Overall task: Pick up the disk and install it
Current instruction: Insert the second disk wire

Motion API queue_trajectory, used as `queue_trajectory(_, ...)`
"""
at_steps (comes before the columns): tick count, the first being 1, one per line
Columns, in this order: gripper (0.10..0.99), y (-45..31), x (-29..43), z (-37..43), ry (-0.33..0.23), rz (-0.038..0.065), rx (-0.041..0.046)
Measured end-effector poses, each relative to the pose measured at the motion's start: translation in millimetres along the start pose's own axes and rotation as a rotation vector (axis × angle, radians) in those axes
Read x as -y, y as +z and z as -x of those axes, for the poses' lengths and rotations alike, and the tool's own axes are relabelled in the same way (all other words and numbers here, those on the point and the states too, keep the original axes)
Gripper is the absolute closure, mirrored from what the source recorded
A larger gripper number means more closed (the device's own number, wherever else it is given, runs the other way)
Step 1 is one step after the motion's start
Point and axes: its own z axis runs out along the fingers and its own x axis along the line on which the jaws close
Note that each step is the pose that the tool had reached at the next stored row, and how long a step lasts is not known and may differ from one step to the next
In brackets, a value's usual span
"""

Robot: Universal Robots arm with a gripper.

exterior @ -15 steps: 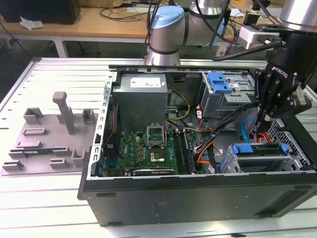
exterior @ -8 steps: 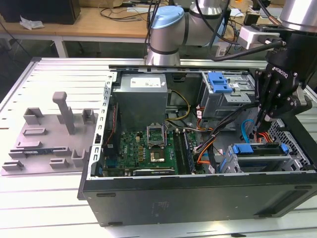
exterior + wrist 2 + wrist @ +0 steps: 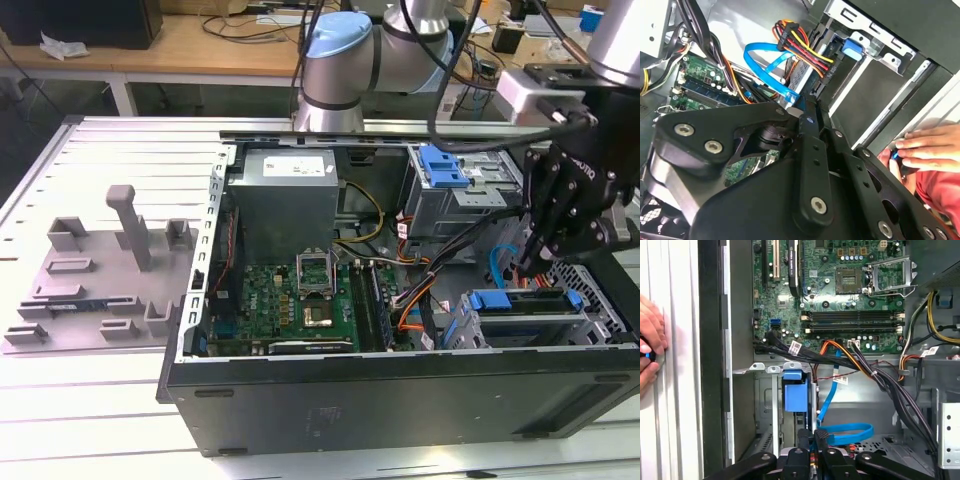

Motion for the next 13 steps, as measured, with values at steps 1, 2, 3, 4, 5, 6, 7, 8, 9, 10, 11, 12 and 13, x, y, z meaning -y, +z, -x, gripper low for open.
queue_trajectory(1, 0.925, 0.4, 0.1, -2.5, 0.0, 0.0, 0.0072)
queue_trajectory(2, 0.925, 0.8, 0.1, -4.9, 0.0, 0.0, 0.0153)
queue_trajectory(3, 0.925, 1.5, 0.2, -8.2, 0.0, 0.0, 0.0274)
queue_trajectory(4, 0.925, 2.1, 0.3, -10.7, 0.0, 0.001, 0.0371)
queue_trajectory(5, 0.925, 2.6, 0.4, -12.5, 0.0, 0.001, 0.0447)
queue_trajectory(6, 0.925, 3.9, 0.4, -15.8, 0.0, 0.001, 0.0642)
queue_trajectory(7, 0.925, 5.2, 0.4, -16.7, 0.0, 0.002, 0.077)
queue_trajectory(8, 0.925, 5.3, 0.4, -16.7, 0.0, 0.002, 0.0778)
queue_trajectory(9, 0.925, 5.3, 0.4, -16.7, 0.0, 0.002, 0.0778)
queue_trajectory(10, 0.925, 5.3, 0.4, -16.7, 0.0, 0.002, 0.0779)
queue_trajectory(11, 0.925, 5.3, 0.5, -16.7, 0.0, 0.002, 0.0778)
queue_trajectory(12, 0.925, 5.3, 0.7, -16.7, 0.0, 0.002, 0.0778)
queue_trajectory(13, 0.925, 5.6, 1.2, -16.7, 0.0, 0.002, 0.0778)
